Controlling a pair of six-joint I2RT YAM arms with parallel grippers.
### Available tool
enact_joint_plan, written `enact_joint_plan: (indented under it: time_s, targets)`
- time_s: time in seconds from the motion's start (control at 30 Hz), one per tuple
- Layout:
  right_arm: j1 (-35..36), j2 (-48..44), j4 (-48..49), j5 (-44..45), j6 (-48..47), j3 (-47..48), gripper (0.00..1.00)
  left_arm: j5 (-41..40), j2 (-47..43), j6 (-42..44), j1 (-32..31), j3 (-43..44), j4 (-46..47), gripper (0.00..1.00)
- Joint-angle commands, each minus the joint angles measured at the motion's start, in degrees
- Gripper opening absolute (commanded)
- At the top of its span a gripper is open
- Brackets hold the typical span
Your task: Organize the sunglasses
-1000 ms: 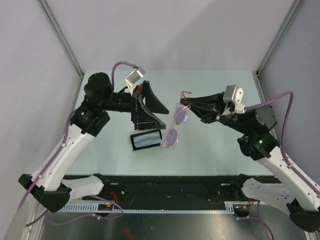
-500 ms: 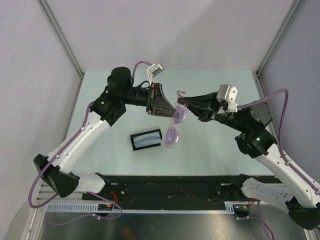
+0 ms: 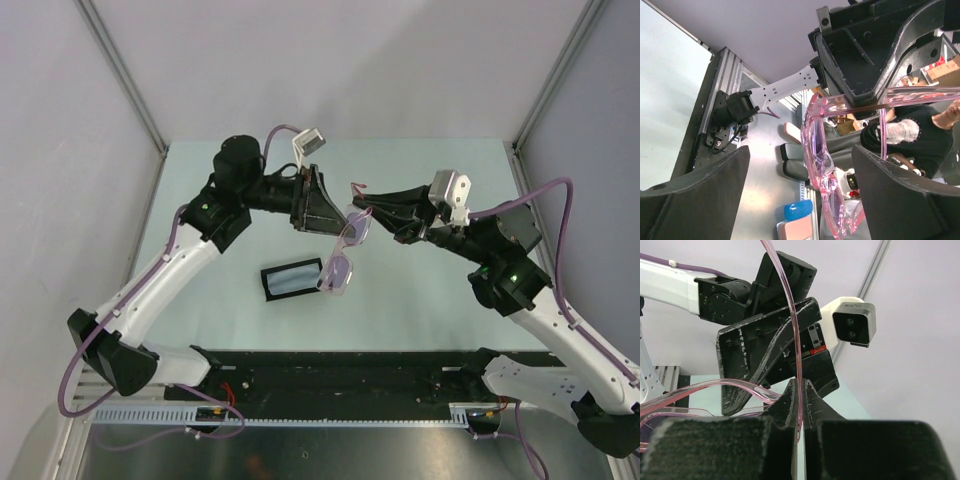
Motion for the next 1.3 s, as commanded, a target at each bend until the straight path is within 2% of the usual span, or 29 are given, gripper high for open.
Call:
enact_joint_plan:
  time_s: [0.0, 0.07, 0.1, 0.13, 0.2, 0.53, 0.7, 1.03, 1.13, 1.27]
  targets:
    - [0.28, -1.51, 0.77, 1.55, -1.54, 2.07, 0.0, 1.6, -2.64, 0.05, 2.17, 1.19, 1.93, 0.82]
    - [0.28, -1.51, 0.77, 1.73, -1.54, 2.07, 0.0, 1.95, -2.9, -0.12, 2.09, 1.01, 2.02, 0.75]
    - [0.37, -1.51, 0.77, 1.73, -1.45, 2.07, 0.0, 2.13, -2.99, -0.21, 2.09, 0.66, 2.11, 0.65]
    - [0.28, -1.51, 0.95, 1.82, -1.36, 2.07, 0.0, 2.48, -3.17, -0.3, 2.09, 0.4, 2.11, 0.6]
    - [0.28, -1.25, 1.3, 2.17, -1.27, 2.07, 0.0, 2.66, -3.52, -0.39, 2.09, -0.04, 2.11, 0.54]
    - [0.28, -0.45, 2.71, 4.45, -1.27, 2.07, 0.0, 3.88, -5.01, 0.58, 1.3, -0.57, 2.81, 0.5]
    - [0.28, -0.28, 3.24, 4.89, -1.53, 2.07, 0.0, 4.41, -4.66, 0.58, 0.42, -1.36, 3.25, 0.4]
    - [0.37, 0.6, 3.85, 5.42, -1.98, 2.07, 0.0, 5.47, -4.75, 0.75, -0.29, -2.06, 3.6, 0.37]
    - [0.37, 0.51, 3.94, 5.33, -2.15, 2.07, 0.0, 5.38, -4.92, 0.75, -0.29, -2.24, 3.6, 0.29]
    - [0.28, 0.51, 3.76, 5.25, -1.8, 2.15, 0.0, 5.03, -4.58, 0.67, -0.29, -2.33, 3.69, 0.08]
